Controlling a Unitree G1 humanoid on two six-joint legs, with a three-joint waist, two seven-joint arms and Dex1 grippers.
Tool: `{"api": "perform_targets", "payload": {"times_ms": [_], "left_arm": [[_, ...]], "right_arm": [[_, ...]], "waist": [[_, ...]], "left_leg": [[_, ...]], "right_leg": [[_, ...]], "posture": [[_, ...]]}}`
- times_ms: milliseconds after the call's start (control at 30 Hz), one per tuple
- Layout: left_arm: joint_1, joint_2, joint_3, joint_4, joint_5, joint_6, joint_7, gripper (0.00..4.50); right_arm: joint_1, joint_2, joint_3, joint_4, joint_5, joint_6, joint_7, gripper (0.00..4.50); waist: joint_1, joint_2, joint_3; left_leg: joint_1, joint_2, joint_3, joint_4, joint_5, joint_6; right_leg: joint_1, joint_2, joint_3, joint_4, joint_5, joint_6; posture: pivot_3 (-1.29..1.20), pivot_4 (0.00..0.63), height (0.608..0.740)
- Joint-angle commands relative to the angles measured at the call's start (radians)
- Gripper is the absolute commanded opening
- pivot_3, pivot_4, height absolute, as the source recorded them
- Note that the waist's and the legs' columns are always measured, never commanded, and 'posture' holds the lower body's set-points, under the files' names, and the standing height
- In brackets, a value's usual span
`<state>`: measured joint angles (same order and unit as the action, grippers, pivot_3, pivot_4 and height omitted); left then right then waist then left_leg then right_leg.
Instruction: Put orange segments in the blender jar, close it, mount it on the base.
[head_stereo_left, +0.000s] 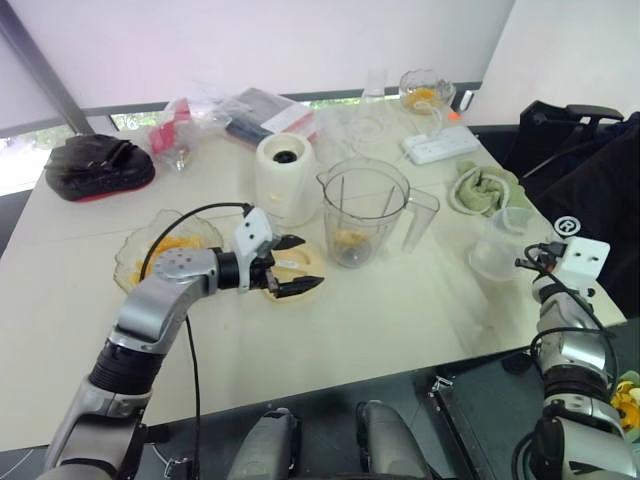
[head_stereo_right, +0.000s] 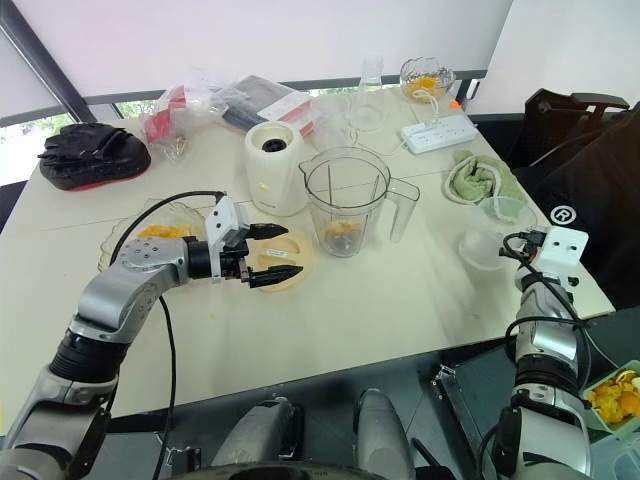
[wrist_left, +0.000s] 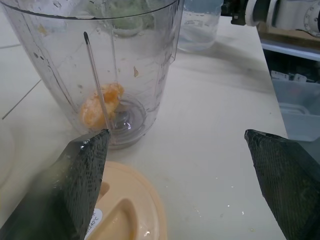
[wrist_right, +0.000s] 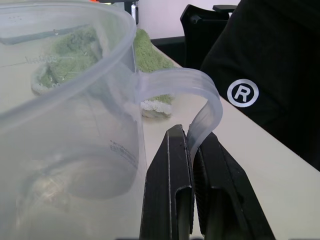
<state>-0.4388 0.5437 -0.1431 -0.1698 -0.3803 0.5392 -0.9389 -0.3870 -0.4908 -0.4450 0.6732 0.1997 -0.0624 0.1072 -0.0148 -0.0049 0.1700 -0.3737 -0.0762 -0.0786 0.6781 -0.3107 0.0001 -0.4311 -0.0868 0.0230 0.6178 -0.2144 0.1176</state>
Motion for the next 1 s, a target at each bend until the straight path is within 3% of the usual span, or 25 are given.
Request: {"api": "perform_targets", "payload": {"times_ms": [33, 700, 1000], "left_arm": [[-0.018, -0.001, 0.003, -0.022, 0.001, -0.017, -0.002, 4.5], [-0.031, -0.011, -0.01, -0.002, 0.008, -0.029, -0.012, 4.5], [-0.042, -0.019, -0.019, 0.022, 0.011, -0.044, -0.026, 4.5]], "right_arm": [[0.027, -0.002, -0.009, -0.054, 0.011, -0.007, -0.005, 0.05], [0.077, 0.058, -0.012, -0.384, 0.035, 0.062, -0.099, 0.05], [-0.087, -0.052, 0.045, -0.537, -0.006, 0.238, -0.082, 0.05]], "waist": [[0.001, 0.0, 0.0], [0.001, 0.003, 0.002], [-0.001, 0.008, 0.005]], "left_leg": [[0.0, 0.0, 0.0, 0.0, 0.0, 0.0], [0.0, 0.0, 0.0, 0.0, 0.0, 0.0], [0.0, 0.0, 0.0, 0.0, 0.0, 0.0]], "right_leg": [[0.0, 0.0, 0.0, 0.0, 0.0, 0.0], [0.0, 0.0, 0.0, 0.0, 0.0, 0.0], [0.0, 0.0, 0.0, 0.0, 0.0, 0.0]], "posture": [[0.0, 0.15, 0.74], [0.0, 0.15, 0.74], [0.0, 0.15, 0.74]]}}
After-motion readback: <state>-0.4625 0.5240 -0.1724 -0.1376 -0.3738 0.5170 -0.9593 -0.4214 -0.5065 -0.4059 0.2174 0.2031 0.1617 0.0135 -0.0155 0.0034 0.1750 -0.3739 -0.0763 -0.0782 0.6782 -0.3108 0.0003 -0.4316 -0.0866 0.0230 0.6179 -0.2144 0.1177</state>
